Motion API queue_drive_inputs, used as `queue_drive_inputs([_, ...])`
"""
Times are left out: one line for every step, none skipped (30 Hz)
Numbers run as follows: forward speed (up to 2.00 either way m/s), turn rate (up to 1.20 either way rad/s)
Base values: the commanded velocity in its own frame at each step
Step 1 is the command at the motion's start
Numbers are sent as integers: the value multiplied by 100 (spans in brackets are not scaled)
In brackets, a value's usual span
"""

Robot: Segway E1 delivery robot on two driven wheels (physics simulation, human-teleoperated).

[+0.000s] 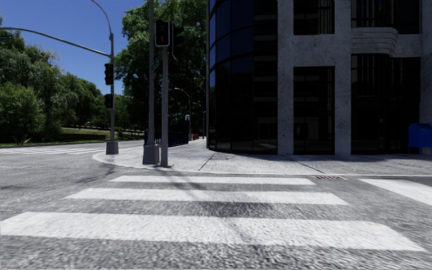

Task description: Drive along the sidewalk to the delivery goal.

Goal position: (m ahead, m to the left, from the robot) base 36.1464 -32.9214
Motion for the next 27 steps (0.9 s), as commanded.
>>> queue_drive_inputs([200,0])
queue_drive_inputs([200,0])
queue_drive_inputs([200,0])
queue_drive_inputs([200,0])
queue_drive_inputs([200,0])
queue_drive_inputs([200,0])
queue_drive_inputs([200,0])
queue_drive_inputs([200,0])
queue_drive_inputs([200,0])
queue_drive_inputs([200,0])
queue_drive_inputs([200,0])
queue_drive_inputs([200,0])
queue_drive_inputs([200,0])
queue_drive_inputs([200,0])
queue_drive_inputs([200,0])
queue_drive_inputs([200,0])
queue_drive_inputs([200,0])
queue_drive_inputs([200,0])
queue_drive_inputs([200,0])
queue_drive_inputs([200,0])
queue_drive_inputs([200,0])
queue_drive_inputs([200,0])
queue_drive_inputs([200,0])
queue_drive_inputs([200,0])
queue_drive_inputs([200,0])
queue_drive_inputs([200,0])
queue_drive_inputs([200,0])
